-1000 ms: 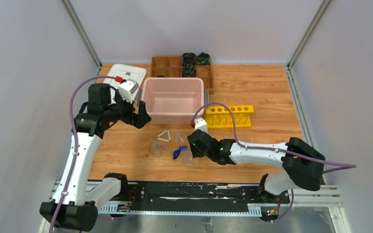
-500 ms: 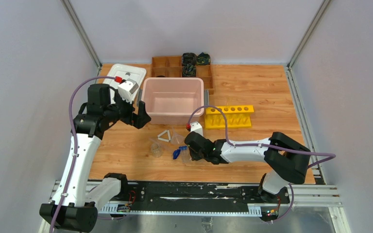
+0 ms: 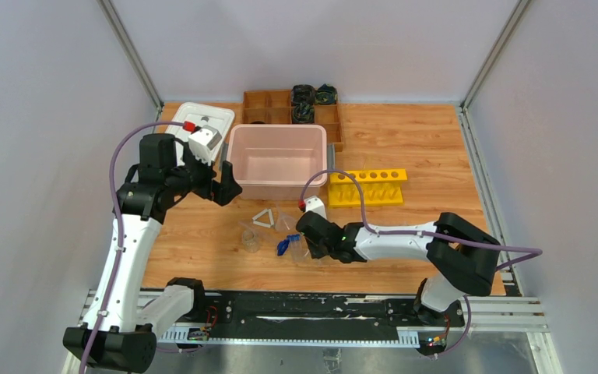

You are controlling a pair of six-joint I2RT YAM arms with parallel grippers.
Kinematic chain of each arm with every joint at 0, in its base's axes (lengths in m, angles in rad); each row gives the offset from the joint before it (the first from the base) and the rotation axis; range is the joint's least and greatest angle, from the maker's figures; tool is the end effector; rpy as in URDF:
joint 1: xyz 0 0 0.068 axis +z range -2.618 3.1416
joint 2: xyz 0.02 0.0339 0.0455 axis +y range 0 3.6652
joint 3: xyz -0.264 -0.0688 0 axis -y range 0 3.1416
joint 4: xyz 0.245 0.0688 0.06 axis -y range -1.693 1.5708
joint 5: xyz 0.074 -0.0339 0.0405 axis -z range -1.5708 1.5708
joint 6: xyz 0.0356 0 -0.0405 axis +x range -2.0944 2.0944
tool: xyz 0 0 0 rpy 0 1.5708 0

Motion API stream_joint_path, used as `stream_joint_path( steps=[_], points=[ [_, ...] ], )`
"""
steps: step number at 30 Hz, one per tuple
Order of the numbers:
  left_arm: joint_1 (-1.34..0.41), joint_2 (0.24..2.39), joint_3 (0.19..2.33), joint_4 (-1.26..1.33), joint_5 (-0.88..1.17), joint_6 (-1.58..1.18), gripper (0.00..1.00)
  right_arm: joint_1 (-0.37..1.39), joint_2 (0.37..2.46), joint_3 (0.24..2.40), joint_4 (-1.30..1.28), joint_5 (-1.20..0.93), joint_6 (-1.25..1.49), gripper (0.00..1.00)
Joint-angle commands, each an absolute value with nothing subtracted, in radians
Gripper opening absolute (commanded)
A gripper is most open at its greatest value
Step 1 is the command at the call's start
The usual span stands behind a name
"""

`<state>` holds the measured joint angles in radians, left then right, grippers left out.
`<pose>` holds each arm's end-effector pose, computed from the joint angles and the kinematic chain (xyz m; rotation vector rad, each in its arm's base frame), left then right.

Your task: Organize the chemistry lab equipment

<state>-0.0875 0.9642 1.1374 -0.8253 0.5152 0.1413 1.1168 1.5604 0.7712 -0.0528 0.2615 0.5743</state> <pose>0.1817 -0.0335 0.3680 0.5257 2.1118 -0.5396 0.1419 0.2697 0.1650 -0.5333 2.3720 0.4813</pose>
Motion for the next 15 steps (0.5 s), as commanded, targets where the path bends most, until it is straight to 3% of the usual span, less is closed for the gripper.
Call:
stream_joint_path(
  steps=[1,4,15],
  points=[
    [-0.092,0.959,1.173,-0.823,0.549,0.133,1.00,1.126,1.545,0.803,-0.113,0.269,0.537,0.15],
    [-0.092,0.962,1.179,-0.824,0.566,0.126,1.00,1.124,1.540,0.822,-0.131,0.267,0.541,0.01],
    [-0.092,0.976,1.200,-0.824,0.627,0.096,1.00,1.099,1.356,1.038,-0.232,0.332,0.436,0.00]
  ],
)
